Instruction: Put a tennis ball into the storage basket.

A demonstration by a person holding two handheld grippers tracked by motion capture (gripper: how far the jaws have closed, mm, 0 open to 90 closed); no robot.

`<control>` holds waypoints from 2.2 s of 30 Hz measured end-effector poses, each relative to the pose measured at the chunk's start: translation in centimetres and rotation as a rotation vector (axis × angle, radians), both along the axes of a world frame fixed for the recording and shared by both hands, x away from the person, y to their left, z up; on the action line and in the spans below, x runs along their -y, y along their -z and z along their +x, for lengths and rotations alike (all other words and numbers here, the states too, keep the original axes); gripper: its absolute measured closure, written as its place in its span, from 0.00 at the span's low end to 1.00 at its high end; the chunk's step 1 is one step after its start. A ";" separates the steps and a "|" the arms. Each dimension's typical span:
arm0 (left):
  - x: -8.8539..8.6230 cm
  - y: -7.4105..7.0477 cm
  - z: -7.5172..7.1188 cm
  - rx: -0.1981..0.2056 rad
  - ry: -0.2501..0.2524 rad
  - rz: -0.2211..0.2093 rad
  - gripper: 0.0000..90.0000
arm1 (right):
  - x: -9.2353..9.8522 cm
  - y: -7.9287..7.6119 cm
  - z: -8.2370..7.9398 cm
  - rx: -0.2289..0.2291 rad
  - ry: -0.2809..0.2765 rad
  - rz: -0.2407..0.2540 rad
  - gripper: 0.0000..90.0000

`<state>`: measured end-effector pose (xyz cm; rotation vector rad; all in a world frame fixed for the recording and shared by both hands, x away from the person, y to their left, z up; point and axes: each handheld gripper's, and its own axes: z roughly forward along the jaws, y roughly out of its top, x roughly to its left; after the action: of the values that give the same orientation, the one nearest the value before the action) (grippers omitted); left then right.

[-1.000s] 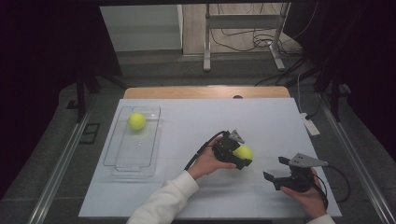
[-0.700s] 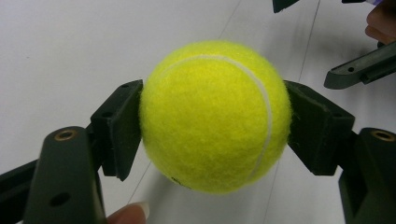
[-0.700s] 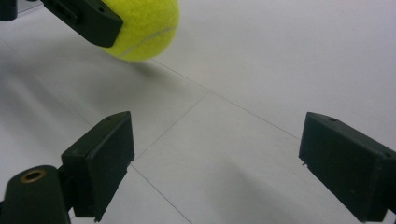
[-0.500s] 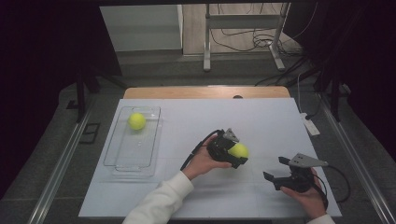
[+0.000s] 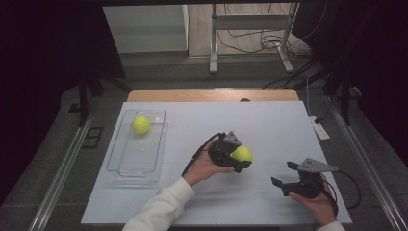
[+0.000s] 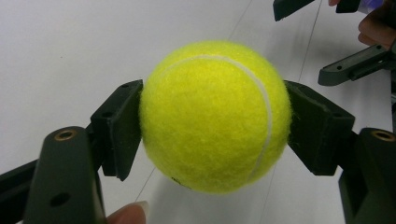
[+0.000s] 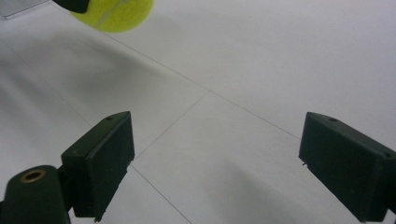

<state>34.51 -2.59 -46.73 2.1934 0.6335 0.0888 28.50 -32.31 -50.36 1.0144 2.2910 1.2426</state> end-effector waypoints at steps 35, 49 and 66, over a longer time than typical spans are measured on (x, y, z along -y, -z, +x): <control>-4.2 -1.9 -0.9 0.046 -0.059 -0.072 0.30 | 0.0 0.0 0.0 0.004 0.003 0.001 0.12; -5.8 -2.8 -0.6 0.058 -0.099 -0.094 0.30 | 0.0 0.0 0.0 0.001 0.005 0.001 0.12; -7.5 -3.3 -0.2 0.069 -0.155 -0.112 0.30 | 0.0 0.0 0.0 0.004 0.004 -0.001 0.12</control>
<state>34.28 4.91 -43.40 2.0229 0.7506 0.2041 28.45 -32.32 -50.34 1.0150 2.2857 1.2400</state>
